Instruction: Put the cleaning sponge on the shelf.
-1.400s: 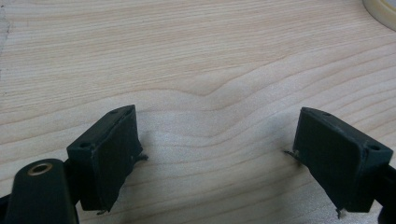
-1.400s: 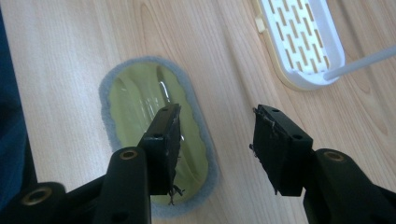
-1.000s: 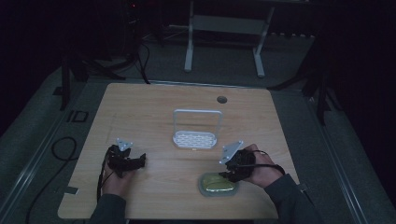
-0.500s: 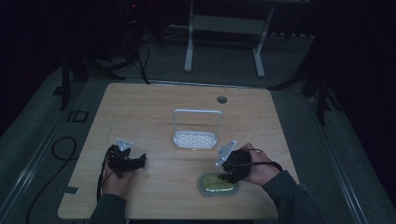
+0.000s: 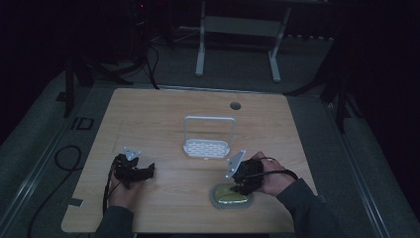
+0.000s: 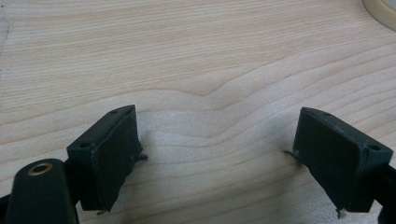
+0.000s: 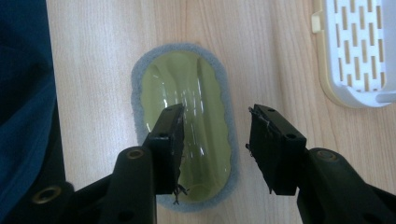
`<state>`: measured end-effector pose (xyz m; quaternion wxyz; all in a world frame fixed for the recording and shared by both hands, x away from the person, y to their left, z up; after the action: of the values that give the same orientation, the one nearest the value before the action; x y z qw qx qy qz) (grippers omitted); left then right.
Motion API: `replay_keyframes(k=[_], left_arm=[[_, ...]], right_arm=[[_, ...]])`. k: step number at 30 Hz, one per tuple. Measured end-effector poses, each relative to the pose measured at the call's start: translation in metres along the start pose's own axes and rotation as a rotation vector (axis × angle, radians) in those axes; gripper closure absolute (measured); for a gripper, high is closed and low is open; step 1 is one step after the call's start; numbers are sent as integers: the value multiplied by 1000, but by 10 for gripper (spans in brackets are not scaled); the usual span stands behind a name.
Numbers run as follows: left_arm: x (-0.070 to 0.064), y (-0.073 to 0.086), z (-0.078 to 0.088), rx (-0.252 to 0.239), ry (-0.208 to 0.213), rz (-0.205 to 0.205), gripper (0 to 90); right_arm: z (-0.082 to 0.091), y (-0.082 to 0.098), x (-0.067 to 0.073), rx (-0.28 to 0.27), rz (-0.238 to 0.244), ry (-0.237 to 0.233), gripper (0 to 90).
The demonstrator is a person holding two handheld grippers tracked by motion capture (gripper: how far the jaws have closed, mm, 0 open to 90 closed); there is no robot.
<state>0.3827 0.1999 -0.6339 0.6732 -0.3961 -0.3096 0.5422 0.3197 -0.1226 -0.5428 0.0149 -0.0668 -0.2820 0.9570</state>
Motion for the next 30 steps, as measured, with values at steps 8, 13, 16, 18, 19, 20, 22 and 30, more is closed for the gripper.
replay_keyframes(k=[8,13,16,18,19,20,22,30], left_arm=[[0,0,0,0,0,0,146],[0,0,0,0,0,0,145],[0,0,0,0,0,0,145],[0,0,0,0,0,0,145],[0,0,0,-1,0,0,145],[0,0,0,0,0,0,145],[0,0,0,0,0,0,145],[0,0,0,0,0,0,145]], right_arm=[[0,0,2,25,15,-25,556],[-2,0,2,38,22,-36,556],[-3,2,3,56,27,-39,563],[-4,3,3,62,31,-47,565],[-4,3,4,66,33,-50,565],[-5,3,4,69,33,-51,565],[-6,3,5,79,37,-57,565],[-8,1,8,99,53,-80,576]])
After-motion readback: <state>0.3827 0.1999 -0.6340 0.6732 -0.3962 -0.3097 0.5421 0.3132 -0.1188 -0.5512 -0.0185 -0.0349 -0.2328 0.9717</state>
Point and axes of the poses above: each handheld gripper's, and its own axes: z roughly backward along the jaws, y roughly out of its underside, x roughly to its left, the point moved 10 cm from there along -z, roughly forward along the jaws, and after that the axes turned 15 degrees about -x, right-handed, at the moved point
